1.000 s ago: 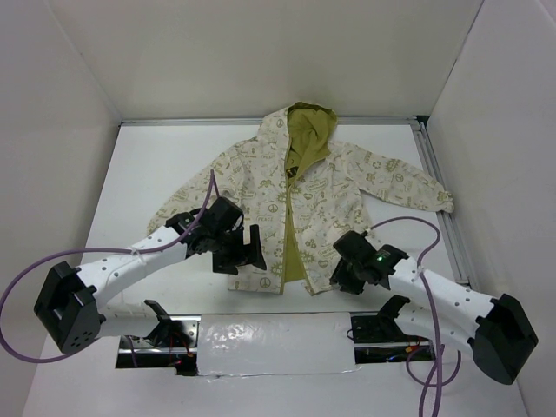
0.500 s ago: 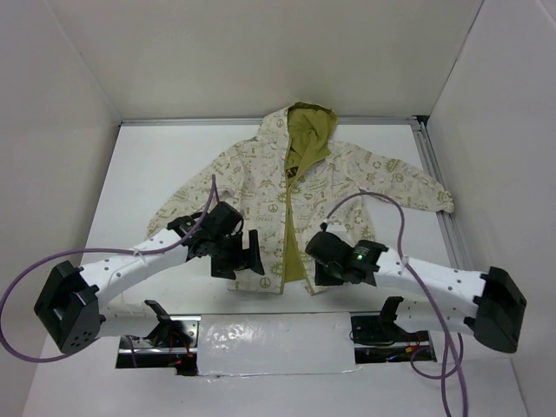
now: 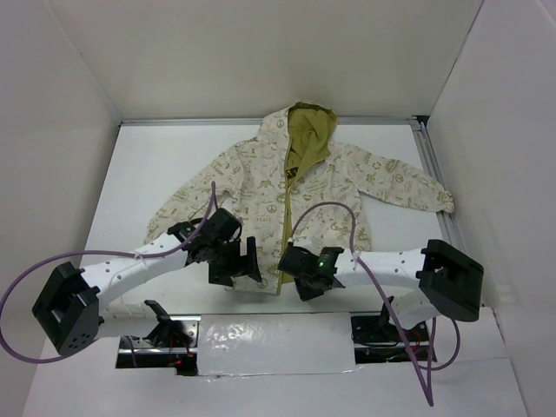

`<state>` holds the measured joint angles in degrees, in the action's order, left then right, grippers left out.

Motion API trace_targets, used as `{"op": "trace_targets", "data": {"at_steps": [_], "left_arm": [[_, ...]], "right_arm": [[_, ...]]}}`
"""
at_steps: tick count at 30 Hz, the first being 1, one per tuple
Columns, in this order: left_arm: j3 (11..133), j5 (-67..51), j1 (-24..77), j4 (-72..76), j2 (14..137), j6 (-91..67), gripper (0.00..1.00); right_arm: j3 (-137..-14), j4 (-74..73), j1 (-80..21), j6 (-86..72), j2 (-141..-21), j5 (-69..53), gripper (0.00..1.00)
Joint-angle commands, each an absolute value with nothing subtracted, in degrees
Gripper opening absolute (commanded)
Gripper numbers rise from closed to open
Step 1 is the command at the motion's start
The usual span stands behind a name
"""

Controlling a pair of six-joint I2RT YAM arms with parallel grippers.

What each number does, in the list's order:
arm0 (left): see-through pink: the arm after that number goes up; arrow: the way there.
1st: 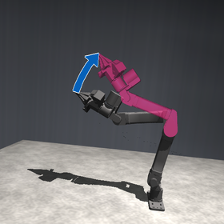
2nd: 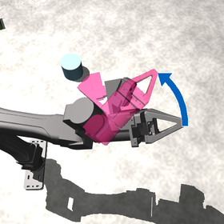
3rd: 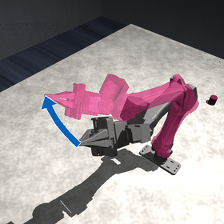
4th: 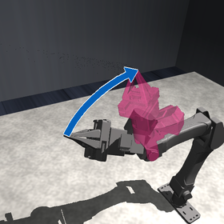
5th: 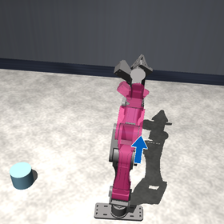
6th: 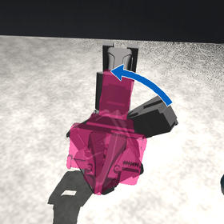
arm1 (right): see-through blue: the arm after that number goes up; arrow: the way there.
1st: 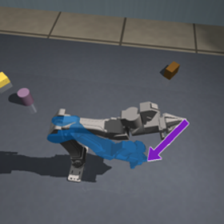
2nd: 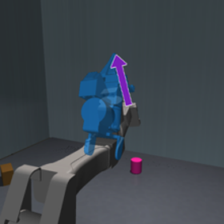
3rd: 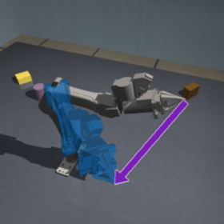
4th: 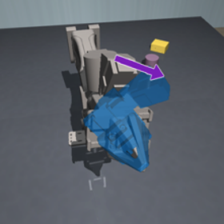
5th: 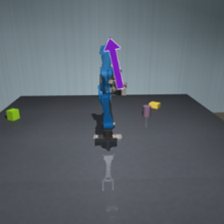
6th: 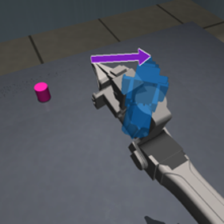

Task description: Zip up the jacket

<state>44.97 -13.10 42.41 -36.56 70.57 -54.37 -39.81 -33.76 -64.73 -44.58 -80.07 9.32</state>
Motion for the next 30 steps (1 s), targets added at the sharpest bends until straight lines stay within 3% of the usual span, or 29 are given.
{"op": "trace_targets", "data": {"at_steps": [1, 3, 4, 7, 10, 17, 30], "left_arm": [[44.82, -13.62, 42.98, -36.12, 69.17, -55.11, 0.99], [45.35, -13.27, 42.98, -36.47, 69.26, -54.67, 0.99], [45.70, -12.92, 43.07, -37.00, 69.34, -54.49, 0.99], [46.67, -12.39, 42.98, -37.09, 69.35, -54.05, 0.99], [46.93, -12.57, 42.98, -36.91, 69.52, -53.79, 0.99], [46.58, -12.57, 42.98, -36.91, 69.96, -54.05, 0.99], [46.14, -13.27, 42.98, -35.77, 71.54, -53.97, 0.99]], "right_arm": [[-42.00, -30.49, -67.49, -44.47, -83.23, 8.00, 0.16], [-42.45, -31.90, -68.81, -45.26, -82.10, 9.66, 0.20], [-42.36, -32.17, -69.17, -45.44, -80.87, 10.19, 0.33], [-41.23, -33.57, -69.17, -46.40, -75.51, 12.91, 0.50], [-40.17, -34.54, -66.63, -45.62, -70.94, 12.92, 0.58], [-40.08, -31.20, -61.09, -37.99, -69.34, 9.58, 0.66], [-41.04, -27.95, -58.71, -33.57, -79.01, 4.48, 0.63]]}}
